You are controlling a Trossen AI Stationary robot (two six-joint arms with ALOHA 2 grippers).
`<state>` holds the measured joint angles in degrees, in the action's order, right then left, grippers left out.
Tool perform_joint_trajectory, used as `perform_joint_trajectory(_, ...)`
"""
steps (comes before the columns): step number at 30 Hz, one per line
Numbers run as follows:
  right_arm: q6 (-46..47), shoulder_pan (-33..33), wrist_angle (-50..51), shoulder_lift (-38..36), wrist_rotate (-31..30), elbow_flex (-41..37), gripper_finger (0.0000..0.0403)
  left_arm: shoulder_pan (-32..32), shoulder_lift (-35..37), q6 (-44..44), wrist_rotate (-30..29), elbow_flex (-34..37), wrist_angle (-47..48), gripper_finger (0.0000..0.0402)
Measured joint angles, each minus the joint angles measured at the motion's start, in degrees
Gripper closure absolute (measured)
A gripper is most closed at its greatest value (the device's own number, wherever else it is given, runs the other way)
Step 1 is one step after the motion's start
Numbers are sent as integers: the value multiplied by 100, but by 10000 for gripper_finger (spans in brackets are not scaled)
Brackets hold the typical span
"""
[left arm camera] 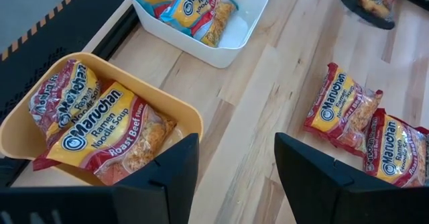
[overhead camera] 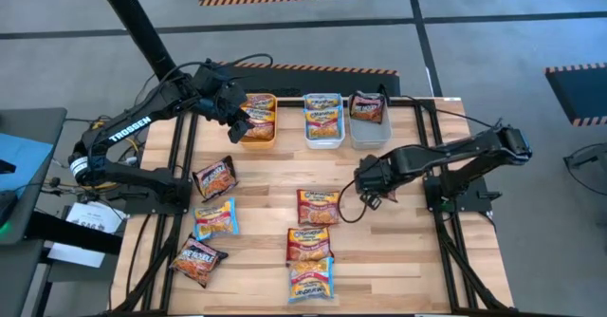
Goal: Sort Maruchan noodles
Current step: Put the black noodle pack into the gray bin
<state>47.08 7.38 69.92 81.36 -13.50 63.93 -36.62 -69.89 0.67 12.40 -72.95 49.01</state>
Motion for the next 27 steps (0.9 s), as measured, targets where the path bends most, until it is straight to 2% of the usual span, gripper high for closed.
perform_joint_trajectory(7,-625,-278,185,-4,-1065,557,400,0,0,12,0,0,0,220)
perform_joint_trajectory(17,-1892,-1413,80,-7,-2250,738,400,1,0,9,0,0,0,220)
perform_joint_trajectory(23,-3161,-2042,-850,9,-2574,706,400,1,0,7,1,0,0,220)
perform_joint_trajectory(27,-3687,-2363,-1364,9,-2785,705,400,2,0,0,2,0,0,220)
